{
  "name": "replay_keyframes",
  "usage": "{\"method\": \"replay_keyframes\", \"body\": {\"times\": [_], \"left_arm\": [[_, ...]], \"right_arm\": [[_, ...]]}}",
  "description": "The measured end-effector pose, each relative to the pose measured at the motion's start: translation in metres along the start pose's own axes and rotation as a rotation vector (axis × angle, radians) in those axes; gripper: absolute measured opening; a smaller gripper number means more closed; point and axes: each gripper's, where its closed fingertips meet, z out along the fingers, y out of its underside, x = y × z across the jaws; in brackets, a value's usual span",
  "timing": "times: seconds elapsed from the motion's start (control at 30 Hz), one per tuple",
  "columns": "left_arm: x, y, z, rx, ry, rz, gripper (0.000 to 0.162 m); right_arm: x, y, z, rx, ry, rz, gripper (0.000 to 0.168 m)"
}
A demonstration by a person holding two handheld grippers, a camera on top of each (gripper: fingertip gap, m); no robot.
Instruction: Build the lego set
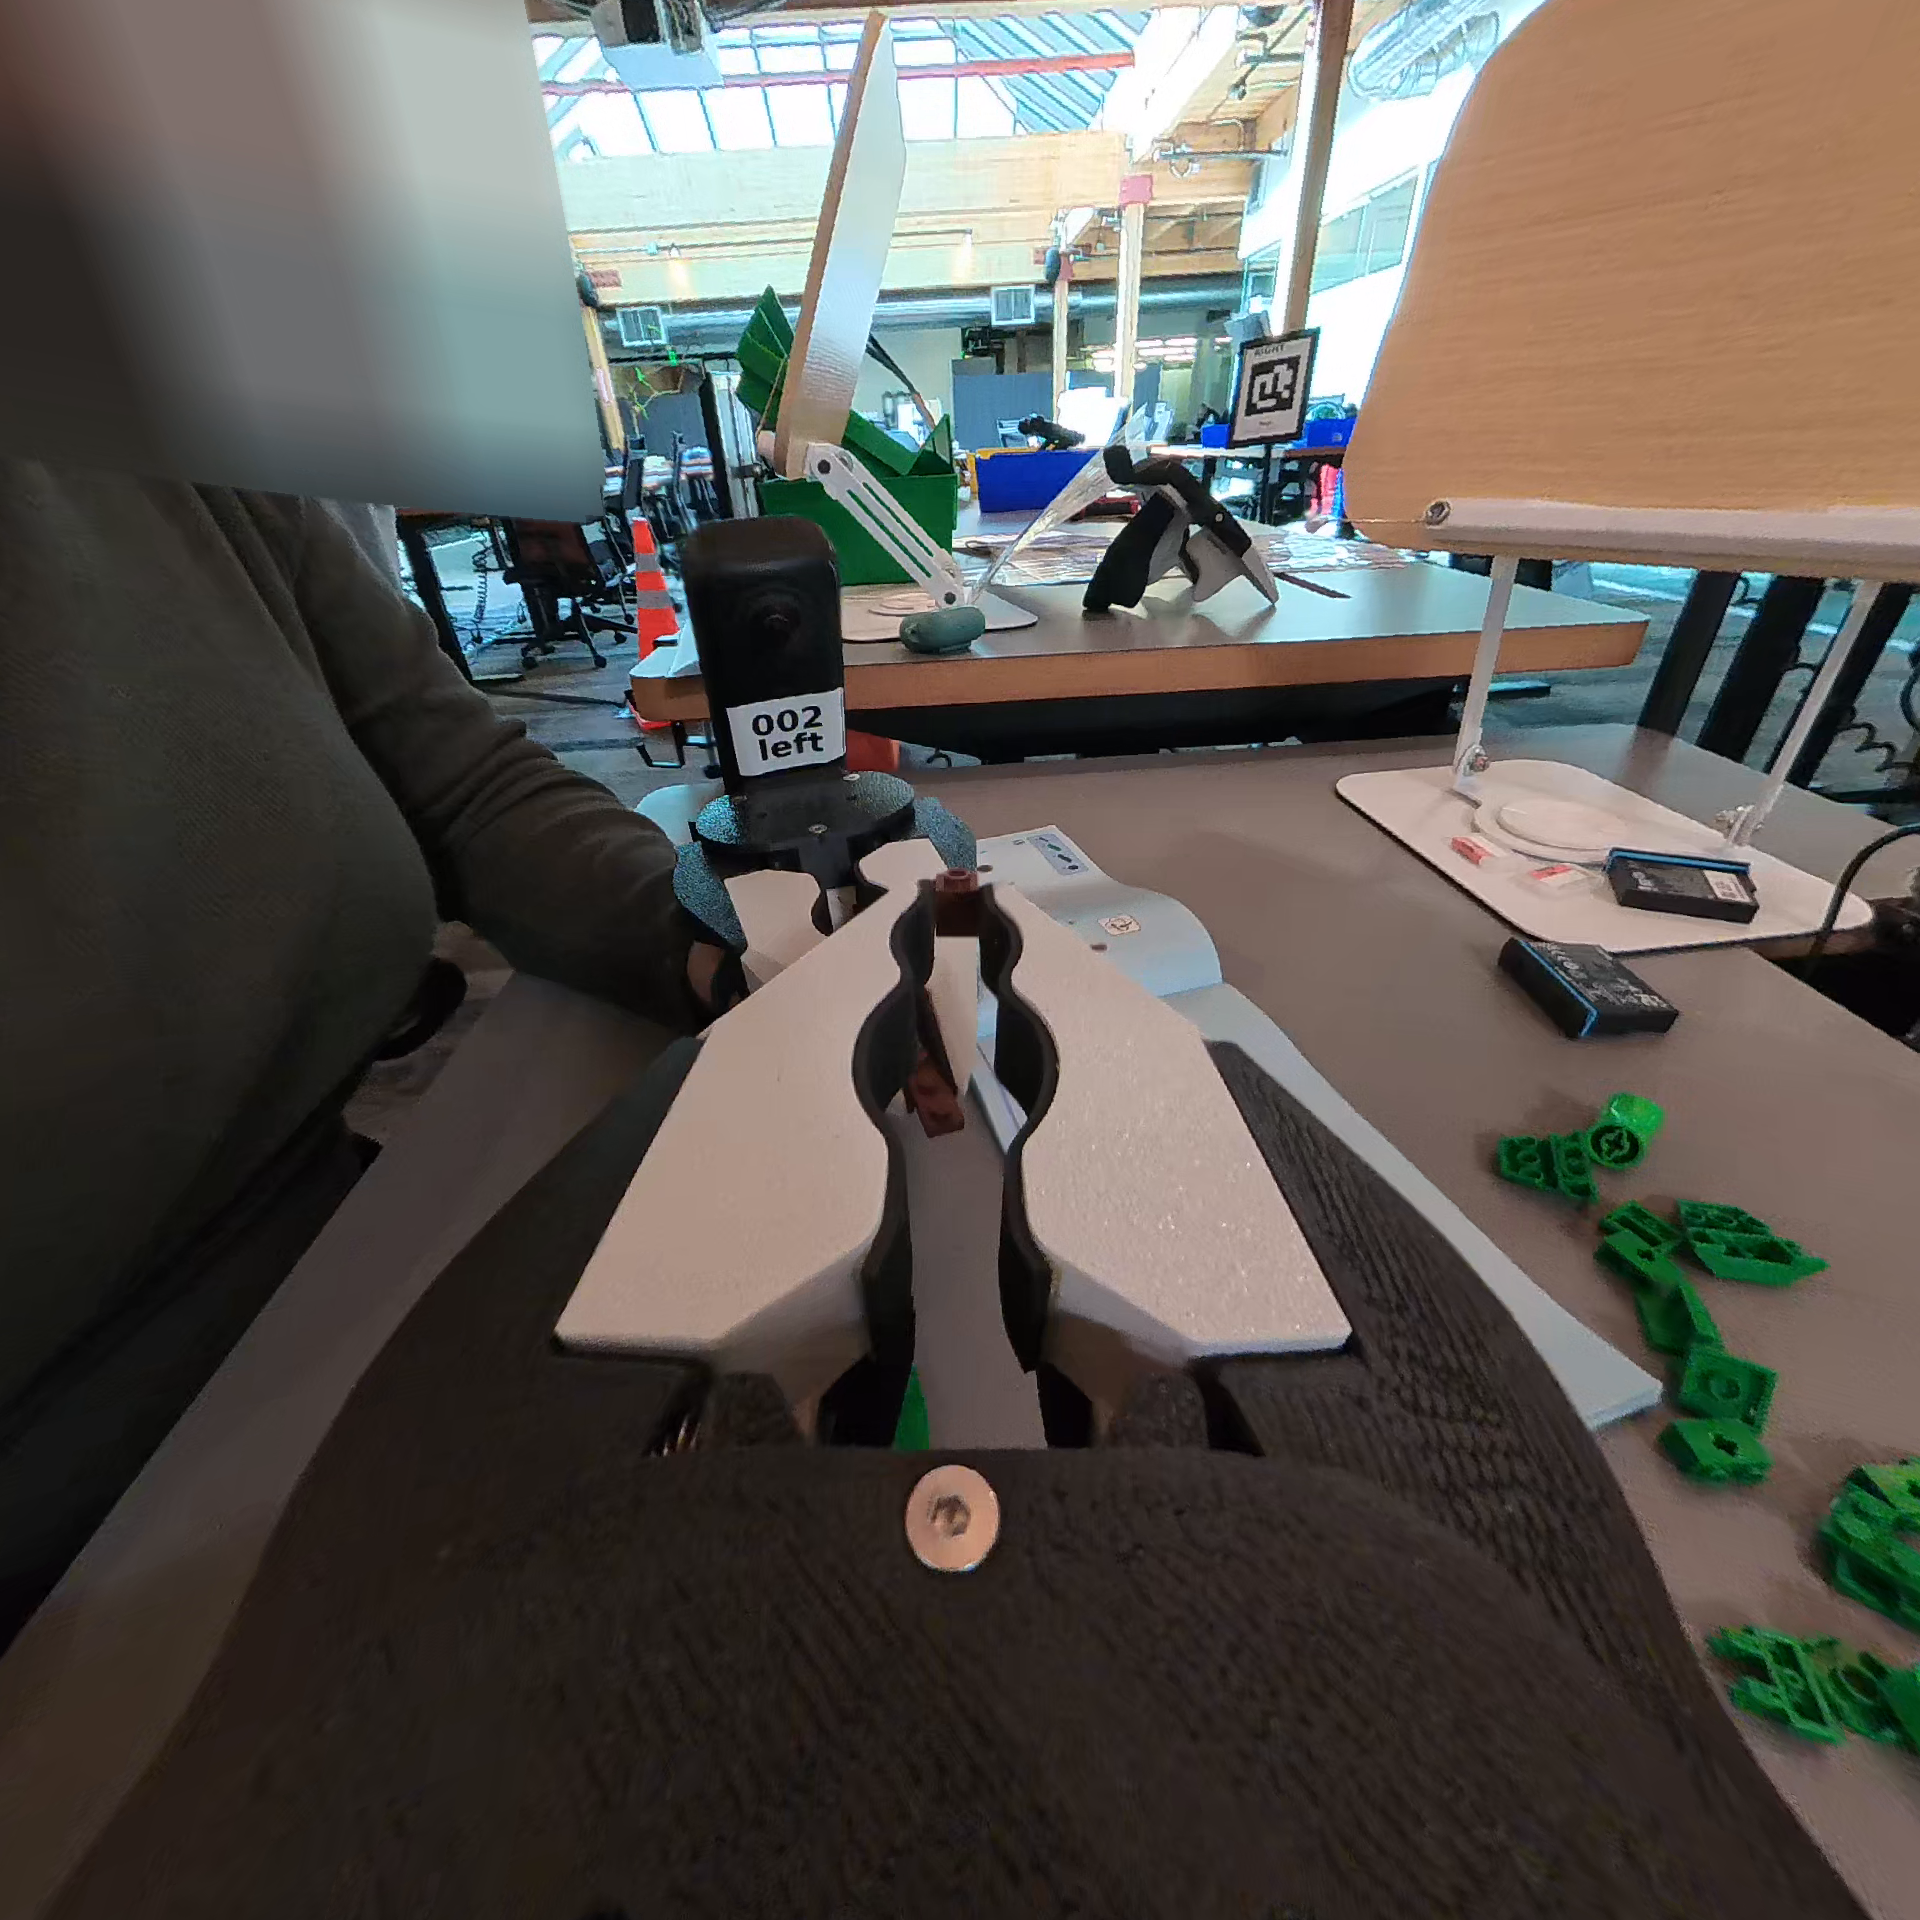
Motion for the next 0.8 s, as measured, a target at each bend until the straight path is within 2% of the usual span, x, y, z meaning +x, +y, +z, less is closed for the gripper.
{"method": "replay_keyframes", "body": {"times": [0.33, 0.8], "left_arm": [[0.0, -0.01, -0.005, 0.047, 0.014, -0.002, 0.005], [0.002, -0.021, -0.009, 0.123, 0.052, -0.054, 0.005]], "right_arm": [[-0.016, 0.011, 0.005, 0.017, -0.146, 0.11, 0.006], [-0.011, 0.013, -0.005, 0.019, -0.135, 0.113, 0.007]]}}
